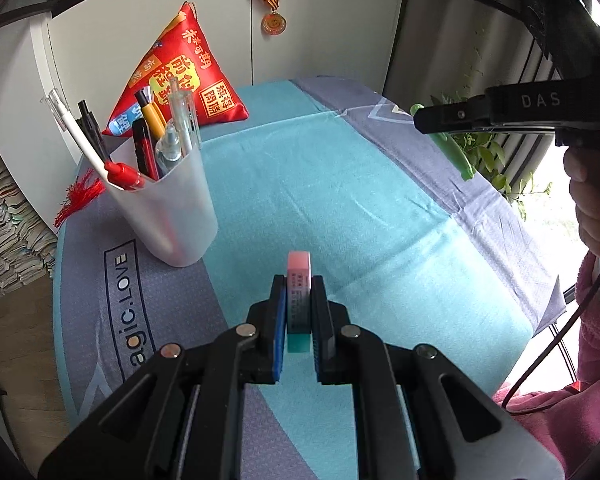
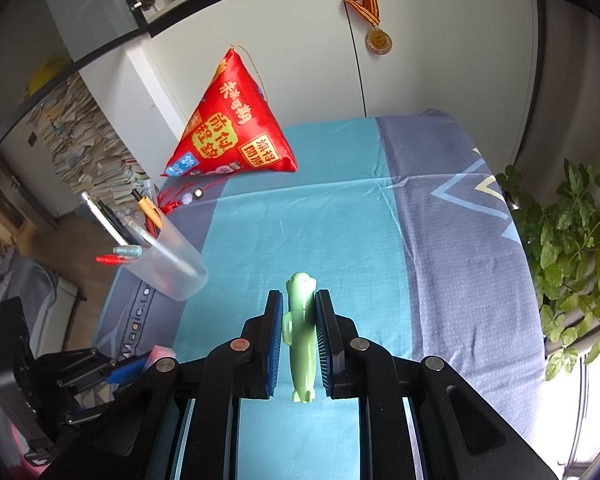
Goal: Organize stationery
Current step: 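Carry the green highlighter over the white cup with the right tool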
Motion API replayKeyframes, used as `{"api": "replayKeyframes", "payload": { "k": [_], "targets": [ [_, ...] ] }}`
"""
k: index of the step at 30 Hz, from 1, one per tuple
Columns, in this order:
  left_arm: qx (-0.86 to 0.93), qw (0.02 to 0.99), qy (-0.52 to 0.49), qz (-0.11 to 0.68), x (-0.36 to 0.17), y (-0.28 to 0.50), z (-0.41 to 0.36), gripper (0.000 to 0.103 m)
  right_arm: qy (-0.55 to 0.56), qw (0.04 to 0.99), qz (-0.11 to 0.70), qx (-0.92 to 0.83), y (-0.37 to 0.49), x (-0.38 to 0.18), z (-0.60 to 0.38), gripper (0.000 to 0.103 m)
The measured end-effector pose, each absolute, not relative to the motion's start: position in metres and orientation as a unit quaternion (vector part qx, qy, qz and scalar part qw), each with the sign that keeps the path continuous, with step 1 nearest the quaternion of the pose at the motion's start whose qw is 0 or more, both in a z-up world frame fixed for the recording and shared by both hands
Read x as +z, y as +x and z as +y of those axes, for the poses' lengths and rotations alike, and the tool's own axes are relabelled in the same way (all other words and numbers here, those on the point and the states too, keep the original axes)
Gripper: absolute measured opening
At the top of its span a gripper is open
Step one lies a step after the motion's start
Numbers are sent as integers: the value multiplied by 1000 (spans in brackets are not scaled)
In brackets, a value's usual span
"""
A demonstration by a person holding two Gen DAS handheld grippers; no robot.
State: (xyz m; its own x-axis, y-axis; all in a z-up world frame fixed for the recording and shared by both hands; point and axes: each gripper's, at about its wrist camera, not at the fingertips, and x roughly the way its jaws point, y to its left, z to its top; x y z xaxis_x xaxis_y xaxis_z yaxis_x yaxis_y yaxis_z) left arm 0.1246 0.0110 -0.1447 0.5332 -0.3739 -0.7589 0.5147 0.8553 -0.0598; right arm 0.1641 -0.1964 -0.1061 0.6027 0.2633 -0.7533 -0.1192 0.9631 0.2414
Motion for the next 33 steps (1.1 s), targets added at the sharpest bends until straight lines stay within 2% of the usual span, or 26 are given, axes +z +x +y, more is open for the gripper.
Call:
{"api": "replayKeyframes", "payload": {
  "k": [13, 24, 33],
  "targets": [
    [-212, 914, 49, 343, -94, 115, 49, 9, 72, 894, 417, 144, 160, -91, -171, 17],
    [-184, 918, 13, 352, -104, 109, 80, 9, 52, 895, 356, 264, 190, -39, -88, 17],
    [-176, 920, 3, 351, -105, 110, 96, 9, 40, 884, 370, 282, 232, -55, -27, 17]
  ]
}}
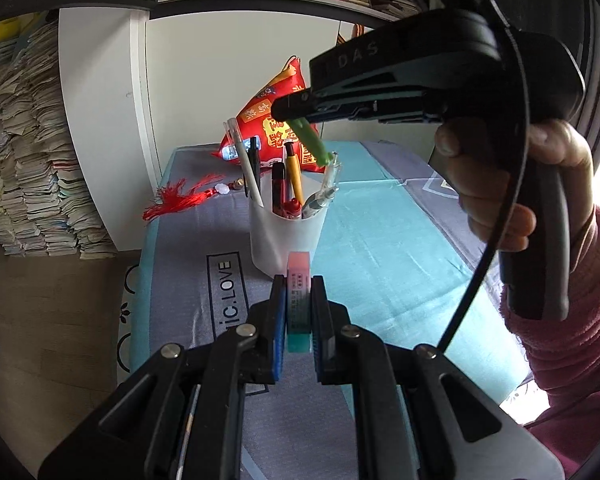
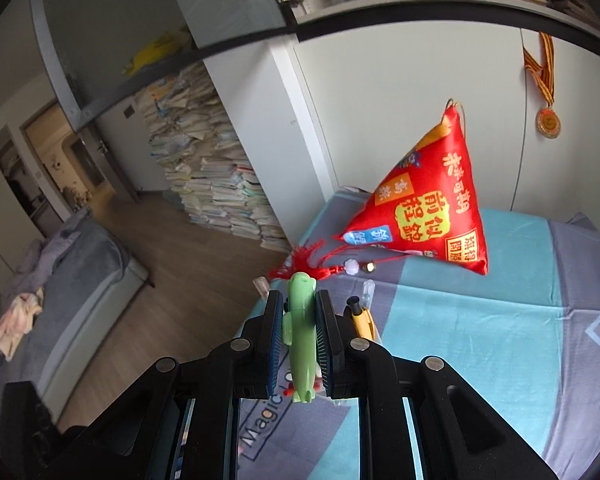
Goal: Organize stationery
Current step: 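Carry the green highlighter over the white cup with the right tool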
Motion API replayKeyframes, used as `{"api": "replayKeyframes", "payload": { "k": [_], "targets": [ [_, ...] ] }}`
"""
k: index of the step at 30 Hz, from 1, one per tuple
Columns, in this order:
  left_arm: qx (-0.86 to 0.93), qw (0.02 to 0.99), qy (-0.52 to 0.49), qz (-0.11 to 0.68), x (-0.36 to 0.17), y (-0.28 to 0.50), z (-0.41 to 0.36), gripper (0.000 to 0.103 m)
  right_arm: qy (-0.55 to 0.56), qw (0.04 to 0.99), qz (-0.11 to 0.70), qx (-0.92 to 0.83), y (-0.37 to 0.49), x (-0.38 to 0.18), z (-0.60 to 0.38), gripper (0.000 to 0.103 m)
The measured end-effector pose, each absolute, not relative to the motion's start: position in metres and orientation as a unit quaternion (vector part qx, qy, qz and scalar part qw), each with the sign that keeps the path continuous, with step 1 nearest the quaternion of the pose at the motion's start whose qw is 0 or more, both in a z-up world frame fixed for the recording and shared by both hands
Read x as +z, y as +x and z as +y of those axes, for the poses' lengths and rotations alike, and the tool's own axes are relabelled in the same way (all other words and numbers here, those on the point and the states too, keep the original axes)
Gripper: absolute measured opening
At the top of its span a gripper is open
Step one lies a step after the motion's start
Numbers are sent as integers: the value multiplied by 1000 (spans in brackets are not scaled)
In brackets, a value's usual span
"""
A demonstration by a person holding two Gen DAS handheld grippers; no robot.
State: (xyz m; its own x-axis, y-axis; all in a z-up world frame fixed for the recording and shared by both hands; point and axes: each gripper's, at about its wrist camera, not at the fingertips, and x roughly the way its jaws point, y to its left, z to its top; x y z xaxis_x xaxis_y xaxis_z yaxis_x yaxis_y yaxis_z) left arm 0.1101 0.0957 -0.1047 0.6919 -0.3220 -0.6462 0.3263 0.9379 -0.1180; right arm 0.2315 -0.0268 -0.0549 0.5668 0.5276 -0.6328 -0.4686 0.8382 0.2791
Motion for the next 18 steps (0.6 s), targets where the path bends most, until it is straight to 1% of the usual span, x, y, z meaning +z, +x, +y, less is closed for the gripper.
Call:
{"api": "replayKeyframes", "payload": {
  "k": [5, 18],
  "targets": [
    [-173, 920, -5, 352, -106, 117, 105, 9, 36, 880, 389, 272, 242, -73, -23, 17],
    [-184, 916, -8, 357, -110, 126, 108, 9, 29, 876, 405, 259, 253, -85, -17, 17]
  ]
}}
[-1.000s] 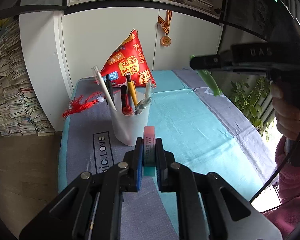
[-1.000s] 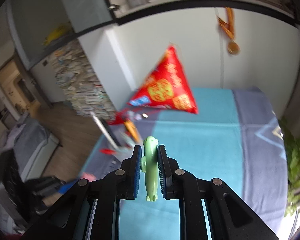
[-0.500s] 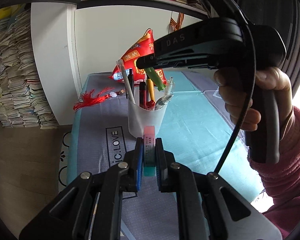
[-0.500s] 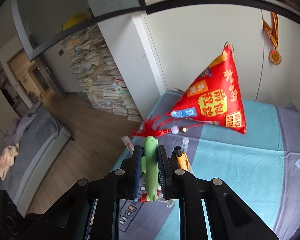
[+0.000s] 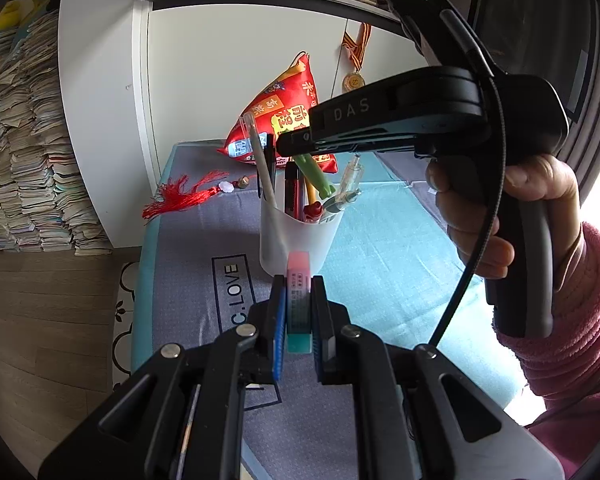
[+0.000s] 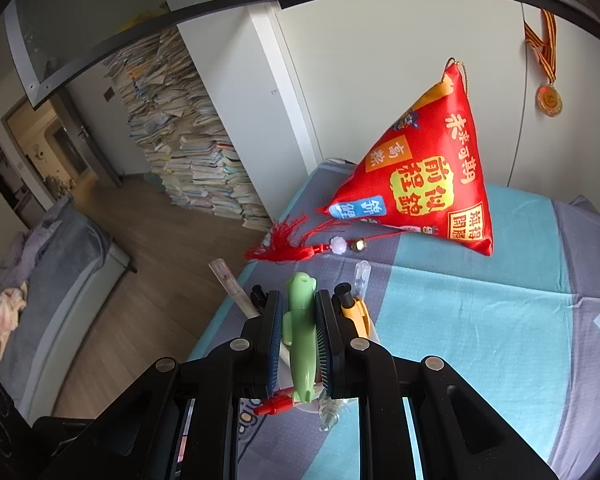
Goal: Organize stationery
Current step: 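Carry the green highlighter over the white cup with the right tool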
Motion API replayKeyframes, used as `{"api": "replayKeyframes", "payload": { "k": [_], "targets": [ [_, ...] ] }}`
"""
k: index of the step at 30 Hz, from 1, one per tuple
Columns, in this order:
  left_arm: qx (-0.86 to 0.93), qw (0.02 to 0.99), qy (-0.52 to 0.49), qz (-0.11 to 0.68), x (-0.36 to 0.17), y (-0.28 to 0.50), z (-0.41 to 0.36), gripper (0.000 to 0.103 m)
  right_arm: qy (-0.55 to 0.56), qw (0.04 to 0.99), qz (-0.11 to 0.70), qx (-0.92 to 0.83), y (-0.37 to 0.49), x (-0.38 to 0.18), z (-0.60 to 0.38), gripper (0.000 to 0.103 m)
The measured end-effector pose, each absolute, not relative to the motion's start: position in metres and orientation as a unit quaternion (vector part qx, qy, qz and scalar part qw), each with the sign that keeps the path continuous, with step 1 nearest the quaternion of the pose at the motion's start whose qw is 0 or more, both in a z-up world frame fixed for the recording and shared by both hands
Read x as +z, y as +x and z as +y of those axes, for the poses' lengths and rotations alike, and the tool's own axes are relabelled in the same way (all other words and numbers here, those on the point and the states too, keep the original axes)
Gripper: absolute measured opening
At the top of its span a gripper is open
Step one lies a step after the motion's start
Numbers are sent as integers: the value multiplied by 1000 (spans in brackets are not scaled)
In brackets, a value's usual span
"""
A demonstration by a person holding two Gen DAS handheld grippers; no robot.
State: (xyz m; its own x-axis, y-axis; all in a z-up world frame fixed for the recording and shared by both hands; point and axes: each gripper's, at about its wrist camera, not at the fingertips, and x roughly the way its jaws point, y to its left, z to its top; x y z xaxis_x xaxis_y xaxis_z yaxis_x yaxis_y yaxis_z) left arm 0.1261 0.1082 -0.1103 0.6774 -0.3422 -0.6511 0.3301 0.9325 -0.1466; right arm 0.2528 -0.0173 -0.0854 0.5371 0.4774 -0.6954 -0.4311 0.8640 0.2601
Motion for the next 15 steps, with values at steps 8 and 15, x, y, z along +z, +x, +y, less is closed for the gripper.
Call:
{"api": "replayKeyframes", "payload": {
  "k": [8, 15],
  "targets": [
    [-184, 914, -9, 361, -111, 127, 109, 9, 58, 877, 395, 268, 257, -87, -20, 17],
    [-185, 915, -9, 359, -109, 128, 109, 9, 73, 871, 404, 268, 257, -93, -27, 17]
  ]
}}
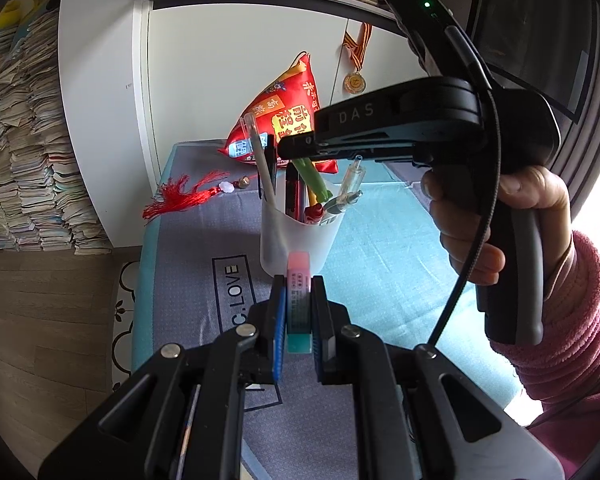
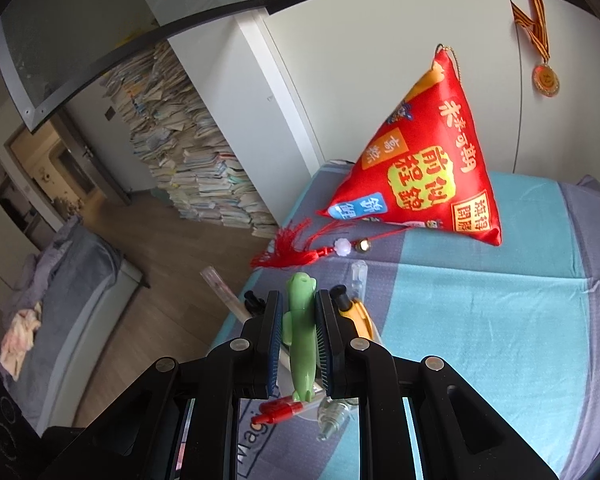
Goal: Organize stationery
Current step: 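Carry the green highlighter over the white cup with the right tool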
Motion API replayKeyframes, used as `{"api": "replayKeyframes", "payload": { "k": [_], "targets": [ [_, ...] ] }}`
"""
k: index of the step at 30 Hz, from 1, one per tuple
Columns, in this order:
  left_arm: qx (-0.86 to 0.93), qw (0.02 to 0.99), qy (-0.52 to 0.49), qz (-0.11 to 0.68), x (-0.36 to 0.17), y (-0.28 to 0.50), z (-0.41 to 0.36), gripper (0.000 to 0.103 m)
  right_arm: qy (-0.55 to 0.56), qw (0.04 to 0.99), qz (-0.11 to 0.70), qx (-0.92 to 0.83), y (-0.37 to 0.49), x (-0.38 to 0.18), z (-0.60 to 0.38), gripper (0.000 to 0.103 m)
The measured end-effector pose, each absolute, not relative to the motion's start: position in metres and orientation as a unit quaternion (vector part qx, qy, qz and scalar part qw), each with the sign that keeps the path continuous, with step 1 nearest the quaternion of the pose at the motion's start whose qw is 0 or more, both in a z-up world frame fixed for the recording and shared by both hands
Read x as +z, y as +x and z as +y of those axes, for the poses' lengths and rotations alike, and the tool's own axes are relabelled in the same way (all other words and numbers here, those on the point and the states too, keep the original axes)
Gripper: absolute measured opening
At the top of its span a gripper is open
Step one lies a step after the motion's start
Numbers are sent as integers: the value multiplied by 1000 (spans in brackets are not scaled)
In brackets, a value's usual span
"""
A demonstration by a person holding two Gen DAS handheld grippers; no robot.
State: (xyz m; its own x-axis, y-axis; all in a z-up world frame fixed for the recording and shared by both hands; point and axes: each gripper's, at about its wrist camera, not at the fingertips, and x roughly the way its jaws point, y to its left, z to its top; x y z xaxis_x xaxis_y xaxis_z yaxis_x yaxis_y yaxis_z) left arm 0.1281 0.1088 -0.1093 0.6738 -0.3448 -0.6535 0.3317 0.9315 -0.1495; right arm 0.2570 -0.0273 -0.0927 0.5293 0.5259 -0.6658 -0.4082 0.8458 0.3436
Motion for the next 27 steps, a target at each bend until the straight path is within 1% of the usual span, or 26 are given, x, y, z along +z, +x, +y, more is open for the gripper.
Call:
{"api": "replayKeyframes", "payload": {
  "k": [9, 21, 27],
  "targets": [
    [-185, 914, -8, 361, -110, 126, 104, 9, 80, 867, 411, 271, 253, -96, -31, 17],
    [-186, 913, -11, 362, -111, 127, 100, 10, 74, 874, 392, 277, 240, -82, -39, 17],
    [-186, 913, -11, 363, -111, 127, 98, 10, 72, 873, 396, 275, 236, -84, -41, 17]
  ]
}}
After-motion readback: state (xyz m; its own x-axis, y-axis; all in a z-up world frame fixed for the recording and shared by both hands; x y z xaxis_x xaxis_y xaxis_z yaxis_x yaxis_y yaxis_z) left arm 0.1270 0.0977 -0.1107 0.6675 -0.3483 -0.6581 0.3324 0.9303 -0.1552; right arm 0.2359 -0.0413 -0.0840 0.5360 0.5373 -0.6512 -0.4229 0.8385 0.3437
